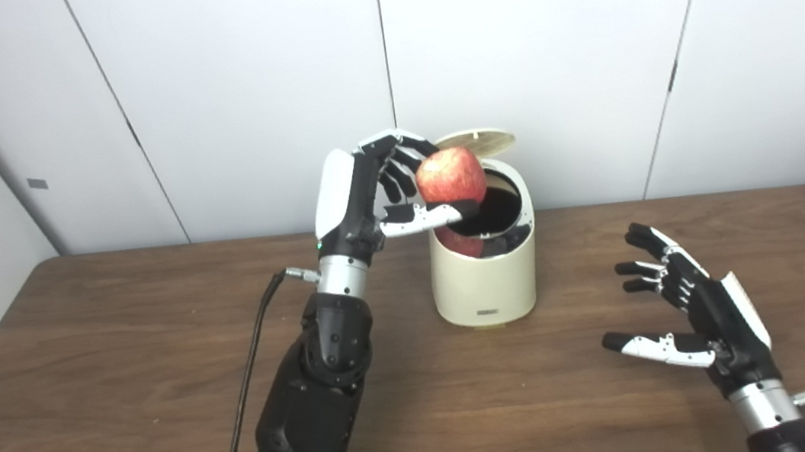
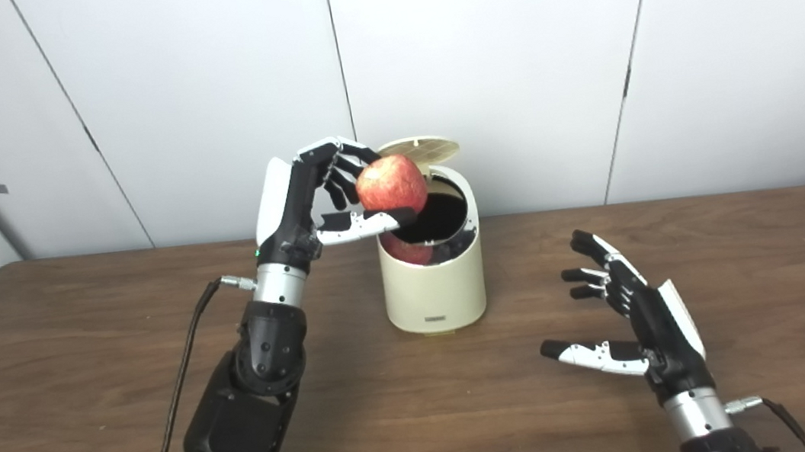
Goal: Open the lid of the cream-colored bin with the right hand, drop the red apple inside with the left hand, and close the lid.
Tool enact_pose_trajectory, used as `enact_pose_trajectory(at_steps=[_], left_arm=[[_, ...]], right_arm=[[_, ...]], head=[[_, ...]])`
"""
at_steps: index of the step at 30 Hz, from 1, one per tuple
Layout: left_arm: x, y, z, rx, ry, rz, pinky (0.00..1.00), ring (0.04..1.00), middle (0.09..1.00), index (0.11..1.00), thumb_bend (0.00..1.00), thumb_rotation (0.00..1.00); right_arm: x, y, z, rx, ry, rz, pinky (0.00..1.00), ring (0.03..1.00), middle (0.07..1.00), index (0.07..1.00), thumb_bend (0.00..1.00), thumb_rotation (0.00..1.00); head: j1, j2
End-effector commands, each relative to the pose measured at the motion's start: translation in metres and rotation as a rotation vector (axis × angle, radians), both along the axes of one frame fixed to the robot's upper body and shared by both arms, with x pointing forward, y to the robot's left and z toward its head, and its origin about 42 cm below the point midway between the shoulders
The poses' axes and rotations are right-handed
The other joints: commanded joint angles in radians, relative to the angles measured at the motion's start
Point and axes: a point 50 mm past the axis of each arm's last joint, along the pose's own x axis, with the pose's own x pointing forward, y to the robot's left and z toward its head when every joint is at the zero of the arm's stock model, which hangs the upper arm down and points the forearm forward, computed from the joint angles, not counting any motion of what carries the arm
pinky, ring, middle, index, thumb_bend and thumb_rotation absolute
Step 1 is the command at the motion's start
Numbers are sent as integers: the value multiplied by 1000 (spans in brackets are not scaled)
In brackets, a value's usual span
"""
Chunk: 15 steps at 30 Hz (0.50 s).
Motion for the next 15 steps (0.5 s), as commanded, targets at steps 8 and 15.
enact_pose_trajectory(at_steps=[8,15], left_arm=[[9,-12,23,-1,-77,-19,236,317,437,503,524,0],[10,-13,18,13,-65,-6,235,316,437,503,524,0]], right_arm=[[-13,20,-25,67,48,3,669,755,894,882,724,179],[-14,22,-25,83,50,3,680,762,895,886,722,176]], head=[[-5,6],[-9,10]])
